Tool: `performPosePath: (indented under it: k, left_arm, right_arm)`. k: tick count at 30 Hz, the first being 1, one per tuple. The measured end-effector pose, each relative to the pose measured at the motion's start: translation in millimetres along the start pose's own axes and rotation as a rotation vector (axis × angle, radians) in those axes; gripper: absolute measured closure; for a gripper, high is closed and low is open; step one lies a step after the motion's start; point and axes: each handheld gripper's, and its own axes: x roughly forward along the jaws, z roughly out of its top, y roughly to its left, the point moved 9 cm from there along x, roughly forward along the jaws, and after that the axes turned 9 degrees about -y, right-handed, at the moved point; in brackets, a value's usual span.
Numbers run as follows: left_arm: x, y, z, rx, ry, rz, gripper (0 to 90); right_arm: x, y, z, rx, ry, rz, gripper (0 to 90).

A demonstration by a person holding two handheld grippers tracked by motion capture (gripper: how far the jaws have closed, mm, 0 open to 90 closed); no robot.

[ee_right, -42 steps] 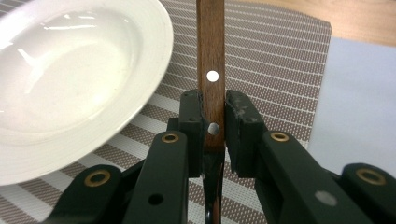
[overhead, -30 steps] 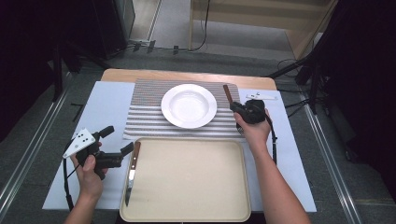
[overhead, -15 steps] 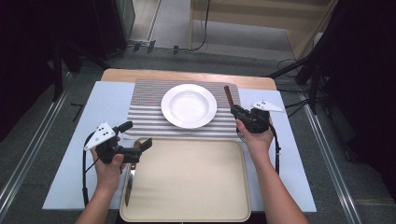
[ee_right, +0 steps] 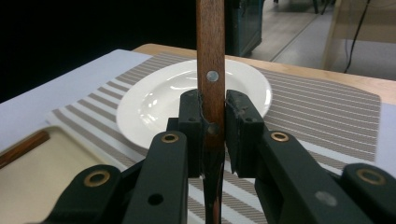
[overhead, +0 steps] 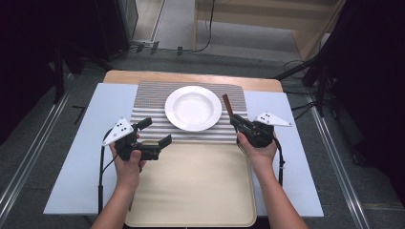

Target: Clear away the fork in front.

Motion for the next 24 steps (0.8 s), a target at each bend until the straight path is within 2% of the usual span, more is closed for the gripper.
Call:
performPosePath:
  k: [7,12,16,24]
  left_arm:
    - [4.9,-9.3,-8.7,-0.002,0.025,-0.029,0.0]
    - [7.4,-17.6,-10.7,-0.038,0.028,-0.065,0.0]
    - [7.5,-20.3,-8.9,-0.061,0.021,-0.082,0.0]
    - [6.9,-24.3,-10.7,-0.089,0.03,-0.092,0.1]
  right_arm:
    - [-8.6,24.1,-1.3,-0.02,-0.017,0.044,76.4]
    - [-12.8,39.0,-4.0,-0.038,-0.02,0.067,76.4]
    - [-14.1,49.2,-4.9,-0.016,-0.029,0.09,76.4]
    - [-14.4,81.0,-5.2,-0.033,-0.033,0.152,76.4]
